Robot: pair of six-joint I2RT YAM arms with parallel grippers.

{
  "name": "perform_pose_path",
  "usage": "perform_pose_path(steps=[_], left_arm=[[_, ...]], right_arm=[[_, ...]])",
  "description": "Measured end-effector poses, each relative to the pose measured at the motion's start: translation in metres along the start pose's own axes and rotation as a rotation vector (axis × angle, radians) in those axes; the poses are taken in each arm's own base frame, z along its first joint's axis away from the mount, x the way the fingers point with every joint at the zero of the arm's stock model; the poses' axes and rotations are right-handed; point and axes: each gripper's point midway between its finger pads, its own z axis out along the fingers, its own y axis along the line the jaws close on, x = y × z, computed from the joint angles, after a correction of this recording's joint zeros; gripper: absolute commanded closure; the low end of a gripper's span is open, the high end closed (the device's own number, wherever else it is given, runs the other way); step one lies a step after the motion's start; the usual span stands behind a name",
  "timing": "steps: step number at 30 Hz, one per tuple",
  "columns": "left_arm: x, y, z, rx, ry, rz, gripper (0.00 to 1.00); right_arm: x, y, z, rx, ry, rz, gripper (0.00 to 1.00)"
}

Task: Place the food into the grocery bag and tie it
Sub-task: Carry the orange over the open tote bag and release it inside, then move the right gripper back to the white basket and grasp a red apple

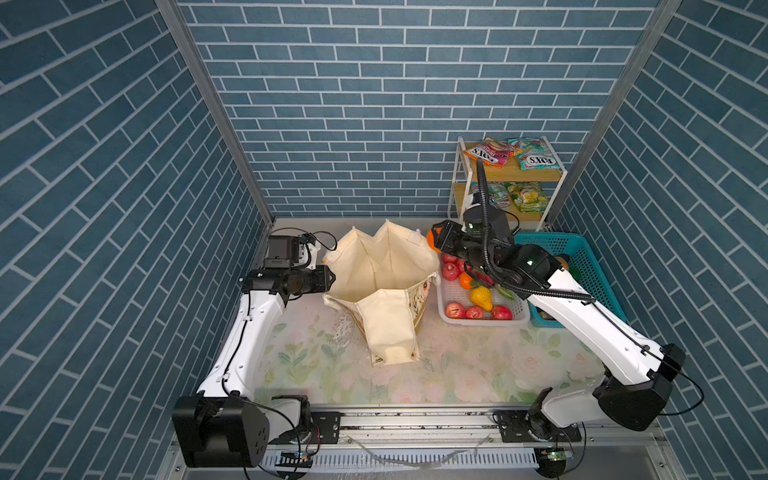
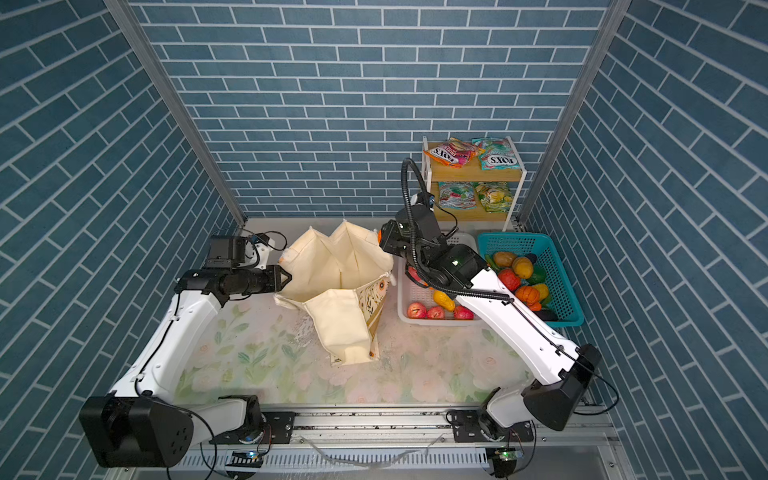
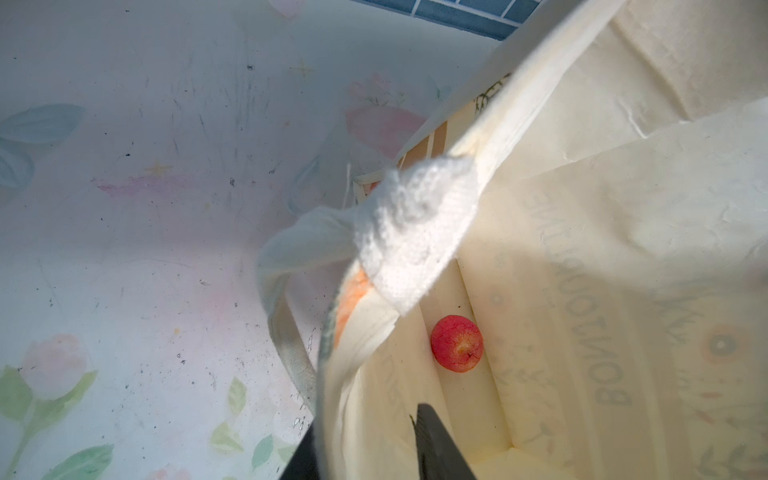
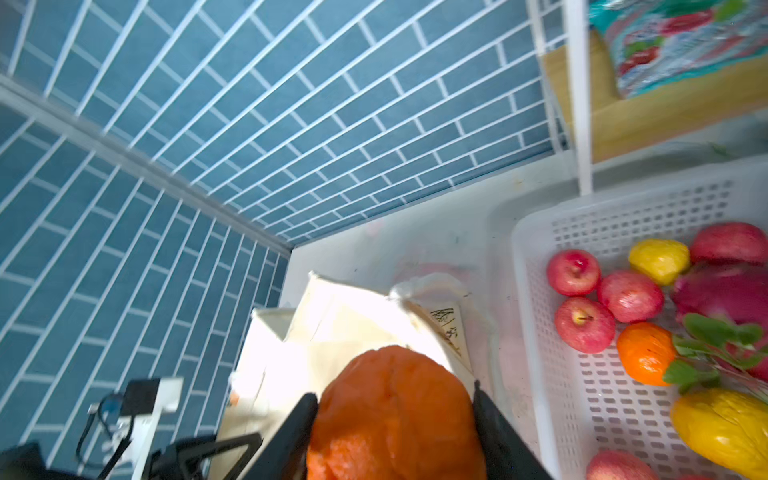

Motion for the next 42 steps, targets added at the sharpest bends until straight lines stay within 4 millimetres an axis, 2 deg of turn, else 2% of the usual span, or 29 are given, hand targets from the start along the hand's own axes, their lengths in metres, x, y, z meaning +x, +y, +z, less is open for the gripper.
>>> perform_pose_path(steps=[4,9,12,15,19,26,28,32,33,37,42], left_arm=[[0.0,0.0,0.0,0.0,0.0,0.0,0.64],[0.0,0.0,0.0,0.0,0.0,0.0,0.64],[0.0,0.0,0.0,0.0,0.0,0.0,0.64],[0.0,0.0,0.0,0.0,0.0,0.0,0.64],[0.0,0.0,0.0,0.0,0.0,0.0,0.64],[0.0,0.0,0.0,0.0,0.0,0.0,0.64],[0.0,0.0,0.0,0.0,0.0,0.0,0.64],[0.0,0.0,0.0,0.0,0.0,0.0,0.64],[0.0,0.0,0.0,0.0,0.0,0.0,0.64],[0.0,0.0,0.0,0.0,0.0,0.0,0.64],[0.0,0.0,0.0,0.0,0.0,0.0,0.64]], right_arm=[[0.022,0.038,0.025,-0.054,0.082,-0.111,0.47],[0.075,0.057,0.072,-0.029,0.248,-0.224,0.47],[0.108,0.057,0.095,-0.001,0.35,-0.278,0.47],[0.136,0.05,0.108,0.03,0.436,-0.314,0.46],[0.158,0.039,0.113,0.065,0.51,-0.344,0.45],[0.168,0.03,0.116,0.09,0.548,-0.366,0.4],[0.174,0.026,0.12,0.1,0.562,-0.381,0.32],[0.183,0.017,0.126,0.129,0.582,-0.414,0.02],[0.183,0.015,0.126,0.133,0.582,-0.422,0.01],[0.167,0.025,0.125,0.121,0.532,-0.443,0.01],[0.124,0.046,0.106,0.079,0.404,-0.459,0.01]])
